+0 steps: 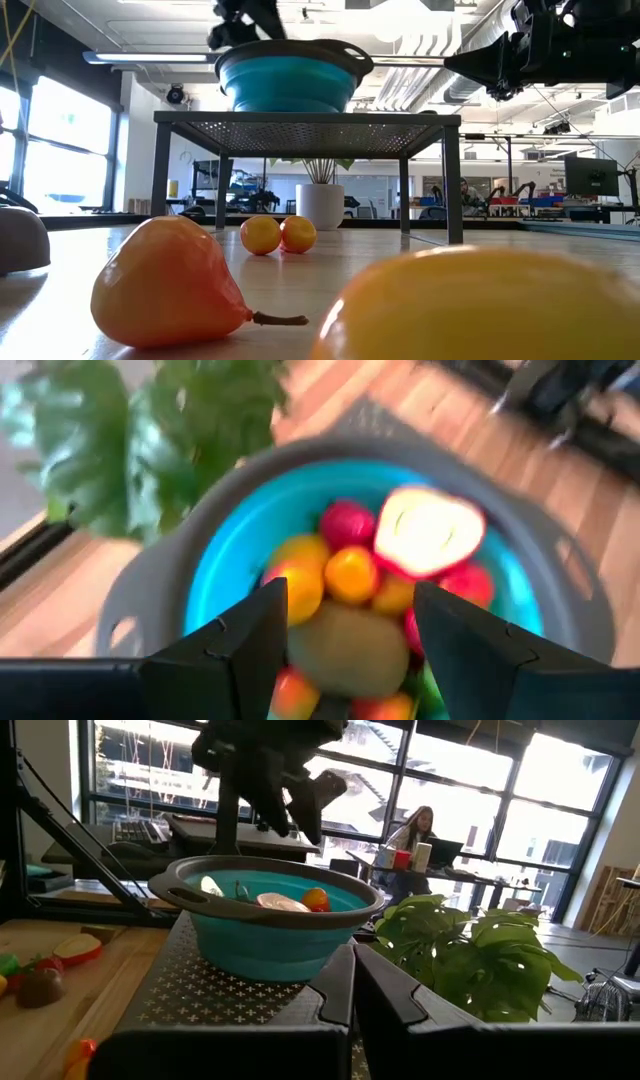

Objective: Pick & Place Fruit
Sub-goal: Put the kiwi into the blue strainer bowl on the shelf

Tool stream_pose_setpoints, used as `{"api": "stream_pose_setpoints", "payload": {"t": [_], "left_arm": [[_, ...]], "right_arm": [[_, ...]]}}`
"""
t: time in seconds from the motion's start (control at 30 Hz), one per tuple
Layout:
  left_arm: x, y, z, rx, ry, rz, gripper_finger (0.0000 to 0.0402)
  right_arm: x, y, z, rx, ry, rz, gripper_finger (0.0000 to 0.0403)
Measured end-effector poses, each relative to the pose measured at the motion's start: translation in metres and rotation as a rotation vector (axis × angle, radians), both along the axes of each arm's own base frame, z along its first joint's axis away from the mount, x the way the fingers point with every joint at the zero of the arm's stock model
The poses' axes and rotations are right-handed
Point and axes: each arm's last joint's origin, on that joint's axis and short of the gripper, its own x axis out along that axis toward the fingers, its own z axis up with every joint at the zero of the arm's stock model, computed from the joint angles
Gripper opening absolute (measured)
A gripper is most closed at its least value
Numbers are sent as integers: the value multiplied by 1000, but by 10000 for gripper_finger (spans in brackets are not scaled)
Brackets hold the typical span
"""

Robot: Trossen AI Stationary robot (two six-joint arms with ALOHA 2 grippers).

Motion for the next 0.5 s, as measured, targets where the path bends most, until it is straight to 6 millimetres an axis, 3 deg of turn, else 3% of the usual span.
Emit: {"api": "stream_pose_setpoints", "payload": {"t": [0.23,0.5], "left_arm": [[-30,-22,5,-217,226,60,212],[-53,-88,-2,-335,334,201,212]], "right_arm": [[0,0,0,21,-4,7,2],[1,0,-6,76,46,14,2]]}}
